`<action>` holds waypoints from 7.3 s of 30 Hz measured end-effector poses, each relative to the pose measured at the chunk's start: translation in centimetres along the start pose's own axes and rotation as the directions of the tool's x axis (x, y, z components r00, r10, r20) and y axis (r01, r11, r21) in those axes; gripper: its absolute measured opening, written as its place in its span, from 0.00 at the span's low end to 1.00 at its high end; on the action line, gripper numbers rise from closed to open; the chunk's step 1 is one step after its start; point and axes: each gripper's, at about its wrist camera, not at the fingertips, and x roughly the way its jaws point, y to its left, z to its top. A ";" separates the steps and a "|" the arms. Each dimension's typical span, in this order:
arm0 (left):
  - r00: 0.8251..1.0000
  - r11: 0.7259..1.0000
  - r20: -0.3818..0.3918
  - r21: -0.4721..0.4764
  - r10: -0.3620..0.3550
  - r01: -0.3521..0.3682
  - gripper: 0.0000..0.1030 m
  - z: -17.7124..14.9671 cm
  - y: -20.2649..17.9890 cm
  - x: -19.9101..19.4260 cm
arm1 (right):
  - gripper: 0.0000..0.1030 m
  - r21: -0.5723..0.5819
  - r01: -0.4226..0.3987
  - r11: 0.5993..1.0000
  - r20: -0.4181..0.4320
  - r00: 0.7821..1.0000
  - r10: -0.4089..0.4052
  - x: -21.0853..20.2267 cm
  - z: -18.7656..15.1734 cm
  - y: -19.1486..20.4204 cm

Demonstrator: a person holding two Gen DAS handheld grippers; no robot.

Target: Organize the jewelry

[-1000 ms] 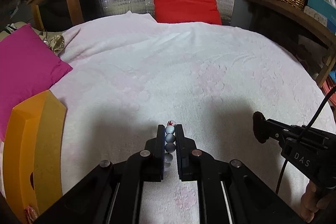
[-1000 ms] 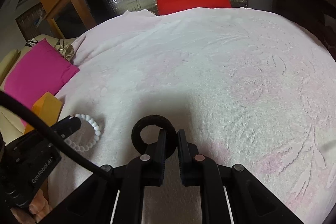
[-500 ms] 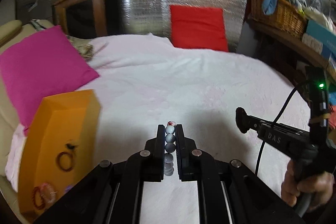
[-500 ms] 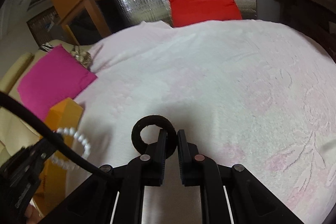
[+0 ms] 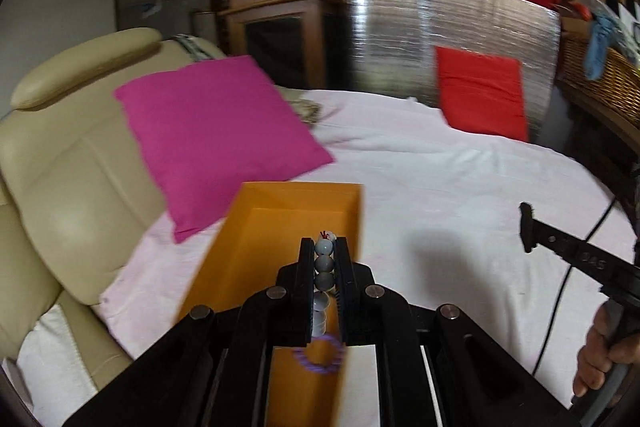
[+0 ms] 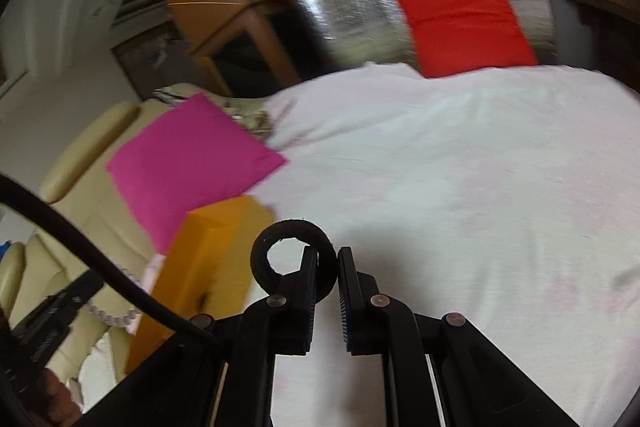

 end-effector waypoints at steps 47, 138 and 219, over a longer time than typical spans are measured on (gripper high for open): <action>0.954 0.970 -0.175 0.045 0.243 -0.238 0.09 -0.5 8.0 12.9 | 0.11 -0.178 -0.209 0.962 -0.170 0.969 0.179 17.7 0.7 13.4; 0.946 0.968 -0.202 0.057 0.252 -0.245 0.73 -2.5 7.0 1.7 | 0.47 -0.199 -0.130 0.971 -0.145 0.984 0.102 1.0 -4.0 11.6; 0.967 0.965 -0.028 -0.049 0.255 -0.256 0.84 -4.4 10.5 -16.3 | 0.63 -0.348 -0.005 0.938 -0.042 0.999 -0.010 -16.3 -11.9 22.2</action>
